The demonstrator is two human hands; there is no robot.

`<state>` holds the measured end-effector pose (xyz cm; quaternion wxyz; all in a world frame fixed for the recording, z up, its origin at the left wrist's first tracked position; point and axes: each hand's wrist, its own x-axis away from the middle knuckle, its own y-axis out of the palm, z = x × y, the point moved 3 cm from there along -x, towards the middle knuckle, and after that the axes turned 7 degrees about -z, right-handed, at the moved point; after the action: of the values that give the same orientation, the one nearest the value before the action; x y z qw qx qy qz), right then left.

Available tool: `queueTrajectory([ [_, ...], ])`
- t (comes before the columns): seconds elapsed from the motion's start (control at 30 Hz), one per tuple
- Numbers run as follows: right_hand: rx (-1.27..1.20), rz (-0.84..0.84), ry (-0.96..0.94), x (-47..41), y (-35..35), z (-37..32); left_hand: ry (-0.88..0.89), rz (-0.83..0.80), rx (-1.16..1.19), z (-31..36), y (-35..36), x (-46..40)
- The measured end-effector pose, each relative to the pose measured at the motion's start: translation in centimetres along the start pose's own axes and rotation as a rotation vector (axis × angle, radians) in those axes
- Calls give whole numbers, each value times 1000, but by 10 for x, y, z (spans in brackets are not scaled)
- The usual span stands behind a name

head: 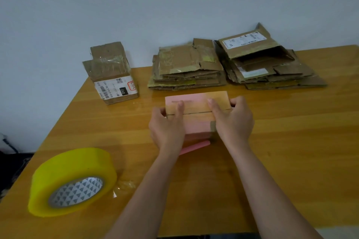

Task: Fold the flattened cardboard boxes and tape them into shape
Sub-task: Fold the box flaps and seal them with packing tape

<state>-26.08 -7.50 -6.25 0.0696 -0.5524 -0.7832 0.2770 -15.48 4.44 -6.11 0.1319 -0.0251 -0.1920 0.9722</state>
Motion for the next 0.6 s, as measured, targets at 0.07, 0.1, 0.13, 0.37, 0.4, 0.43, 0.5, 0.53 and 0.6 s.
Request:
queueTrajectory([
  [0.07, -73, 34, -19, 2, -1, 3, 29, 11, 20, -2, -2, 3],
  [0.1, -98, 53, -33, 3, -2, 5, 42, 14, 27, -2, -3, 4],
  [0.13, -116, 74, -50, 4, -3, 6, 60, 18, 35, -3, -4, 4],
  [0.37, -170, 143, -175, 10, -11, 13, 154, 32, 52, -8, -13, 8],
  [0.4, -190, 144, -188, 12, -12, 13, 171, 27, 71, -8, -15, 8],
  [0.43, -218, 144, -206, 14, -13, 12, 188, 19, 94, -8, -17, 9],
  [0.5, -283, 144, -237, 21, -15, 10, 215, -1, 160, -8, -19, 10],
  [0.53, -321, 136, -237, 25, -15, 10, 222, -12, 203, -9, -20, 10],
  [0.6, -426, 75, -202, 30, -11, 16, 212, -47, 273, -13, -21, 10],
])
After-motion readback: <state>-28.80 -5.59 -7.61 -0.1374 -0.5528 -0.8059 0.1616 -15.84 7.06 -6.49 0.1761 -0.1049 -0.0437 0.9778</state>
